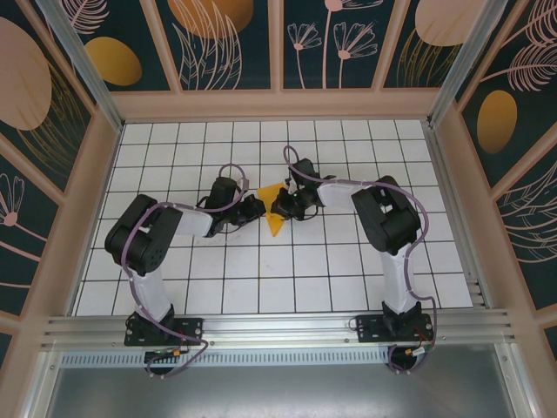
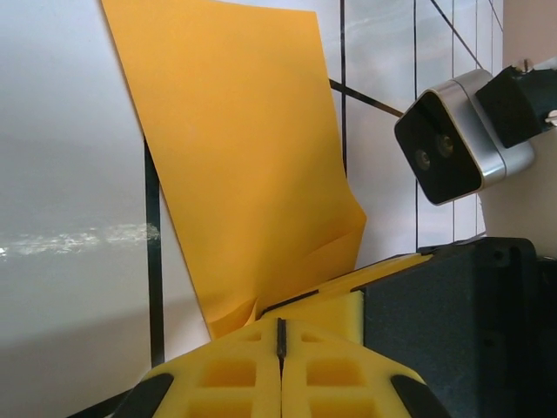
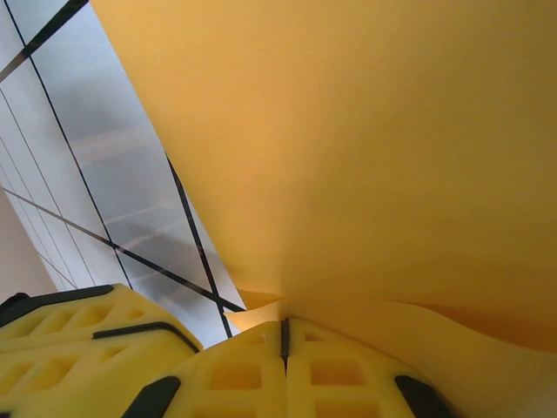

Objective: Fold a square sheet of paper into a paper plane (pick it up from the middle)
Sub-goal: Third fold the triangle at the center of the table.

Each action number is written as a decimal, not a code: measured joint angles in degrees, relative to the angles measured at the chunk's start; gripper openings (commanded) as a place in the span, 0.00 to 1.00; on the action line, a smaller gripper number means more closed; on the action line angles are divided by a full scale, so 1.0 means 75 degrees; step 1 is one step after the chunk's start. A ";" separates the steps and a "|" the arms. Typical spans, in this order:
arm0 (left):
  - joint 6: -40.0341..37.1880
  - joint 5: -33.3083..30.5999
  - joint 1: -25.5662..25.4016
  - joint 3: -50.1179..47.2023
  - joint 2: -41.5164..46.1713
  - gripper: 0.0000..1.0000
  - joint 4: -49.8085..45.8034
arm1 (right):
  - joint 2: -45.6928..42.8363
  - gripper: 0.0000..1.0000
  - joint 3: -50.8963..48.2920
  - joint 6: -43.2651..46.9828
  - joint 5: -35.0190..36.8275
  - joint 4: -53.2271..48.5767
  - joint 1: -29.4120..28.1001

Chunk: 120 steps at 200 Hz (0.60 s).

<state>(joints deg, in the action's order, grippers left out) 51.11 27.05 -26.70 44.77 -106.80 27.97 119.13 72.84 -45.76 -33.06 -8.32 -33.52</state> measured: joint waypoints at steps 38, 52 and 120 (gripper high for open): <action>0.0000 0.0003 -0.0006 0.0006 -0.0052 0.05 -0.0070 | -0.0003 0.05 -0.0009 0.0000 0.0000 0.0006 0.0006; 0.0000 0.0003 -0.0015 0.0026 -0.0070 0.05 -0.0111 | -0.0020 0.05 -0.0044 0.0000 0.0003 0.0050 0.0015; 0.0000 0.0090 -0.0082 0.0146 -0.0146 0.05 -0.0163 | -0.0093 0.04 -0.0134 -0.0006 0.0009 0.0058 0.0073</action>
<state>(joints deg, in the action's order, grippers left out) 51.11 27.73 -27.31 45.87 -107.90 26.74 118.43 71.83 -45.80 -32.99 -7.88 -32.97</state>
